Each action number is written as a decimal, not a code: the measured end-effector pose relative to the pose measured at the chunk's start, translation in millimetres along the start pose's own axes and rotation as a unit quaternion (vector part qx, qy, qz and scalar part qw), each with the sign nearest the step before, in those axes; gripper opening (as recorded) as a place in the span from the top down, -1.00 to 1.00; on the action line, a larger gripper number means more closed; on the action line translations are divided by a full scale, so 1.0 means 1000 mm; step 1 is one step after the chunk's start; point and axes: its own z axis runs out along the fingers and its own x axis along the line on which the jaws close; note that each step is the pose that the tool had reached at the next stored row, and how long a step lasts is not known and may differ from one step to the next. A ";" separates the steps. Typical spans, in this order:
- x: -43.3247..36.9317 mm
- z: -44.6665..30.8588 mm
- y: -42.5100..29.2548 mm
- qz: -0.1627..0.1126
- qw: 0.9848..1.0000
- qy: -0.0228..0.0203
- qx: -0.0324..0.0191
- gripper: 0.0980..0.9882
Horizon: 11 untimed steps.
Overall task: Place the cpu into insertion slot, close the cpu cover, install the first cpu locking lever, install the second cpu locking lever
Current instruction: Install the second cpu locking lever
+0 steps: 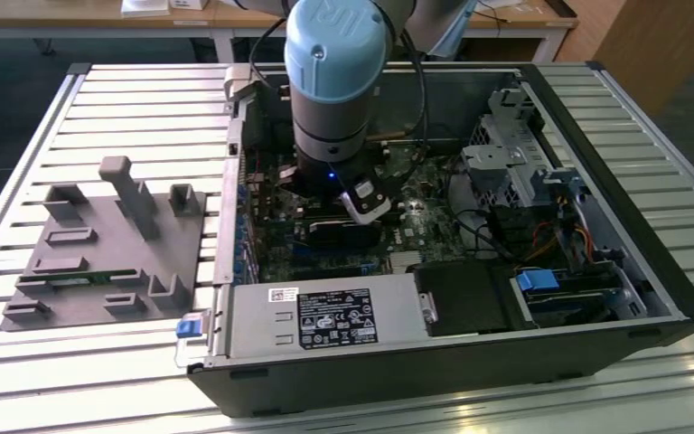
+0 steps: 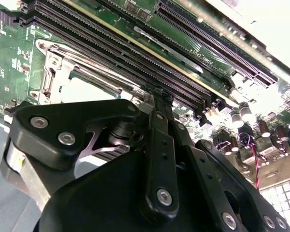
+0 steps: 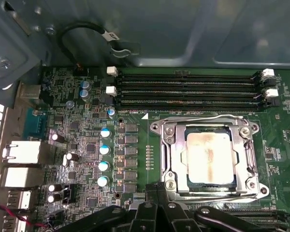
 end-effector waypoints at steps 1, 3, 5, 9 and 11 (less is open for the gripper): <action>0.0000 -0.0006 0.0002 0.000 1.000 0.000 0.000 0.98; 0.0000 -0.0019 0.0007 0.000 1.000 -0.001 0.000 0.98; 0.0000 -0.0037 0.0011 0.000 1.000 -0.001 0.000 0.98; 0.0000 -0.0070 0.0022 0.000 1.000 -0.001 0.000 0.98; 0.0000 -0.0091 0.0028 0.000 1.000 -0.001 0.000 0.98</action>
